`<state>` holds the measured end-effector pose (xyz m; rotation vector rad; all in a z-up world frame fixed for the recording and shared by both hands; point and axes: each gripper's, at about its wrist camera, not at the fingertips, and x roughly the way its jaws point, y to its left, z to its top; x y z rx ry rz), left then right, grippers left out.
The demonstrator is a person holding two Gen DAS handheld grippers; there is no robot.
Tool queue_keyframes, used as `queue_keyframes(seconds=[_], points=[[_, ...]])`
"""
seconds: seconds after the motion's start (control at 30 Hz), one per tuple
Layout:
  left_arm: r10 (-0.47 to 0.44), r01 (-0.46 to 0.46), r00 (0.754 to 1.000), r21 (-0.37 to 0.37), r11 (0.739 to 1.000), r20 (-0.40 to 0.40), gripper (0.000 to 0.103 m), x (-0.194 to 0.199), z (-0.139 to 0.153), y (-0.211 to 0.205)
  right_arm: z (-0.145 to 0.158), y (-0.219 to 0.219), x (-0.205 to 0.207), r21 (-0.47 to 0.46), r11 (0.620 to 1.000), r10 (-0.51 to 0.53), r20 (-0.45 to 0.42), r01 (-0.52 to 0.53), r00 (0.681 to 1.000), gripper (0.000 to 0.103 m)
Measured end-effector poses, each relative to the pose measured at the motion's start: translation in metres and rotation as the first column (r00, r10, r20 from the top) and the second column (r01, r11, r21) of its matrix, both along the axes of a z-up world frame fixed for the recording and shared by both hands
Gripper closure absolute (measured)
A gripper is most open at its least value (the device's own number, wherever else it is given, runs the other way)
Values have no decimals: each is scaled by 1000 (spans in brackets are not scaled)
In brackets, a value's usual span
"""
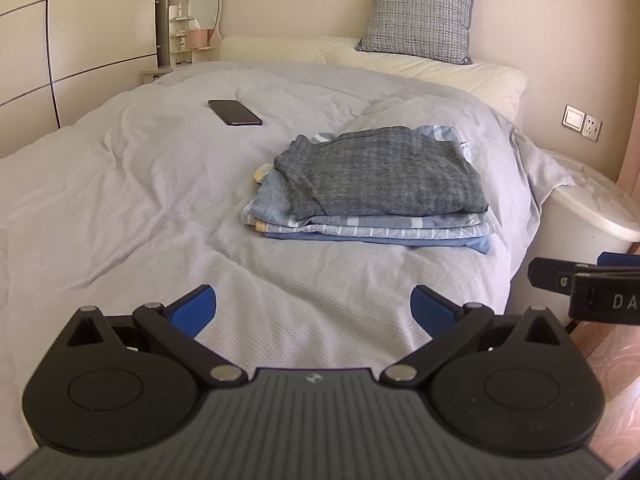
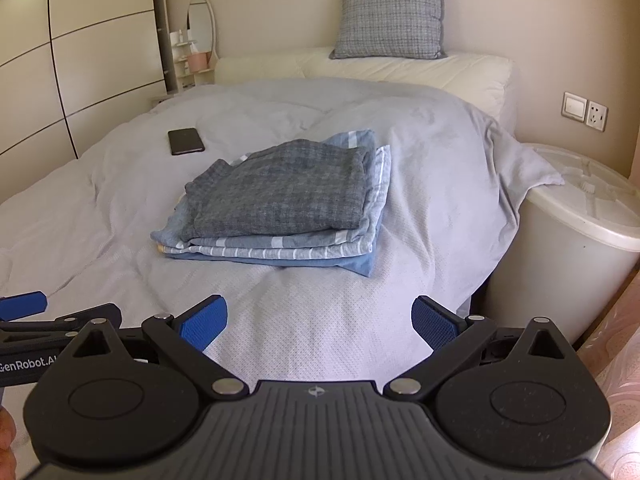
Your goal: Fold clothes
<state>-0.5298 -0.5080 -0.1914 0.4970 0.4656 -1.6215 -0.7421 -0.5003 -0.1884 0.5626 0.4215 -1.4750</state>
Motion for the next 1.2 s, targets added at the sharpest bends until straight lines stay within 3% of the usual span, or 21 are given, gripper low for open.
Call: queue_keyframes(seconds=[0.47,1.2], points=[[-1,0,1000,-8,1000,-29,1,-3,14,14,3,7,-2,1,1000,-9,-2,9,1000,2],[3,-3,1000,-28,1000,-27,1,-11,30,50,35,54,1,-46,999,3,7,-2,1000,2]])
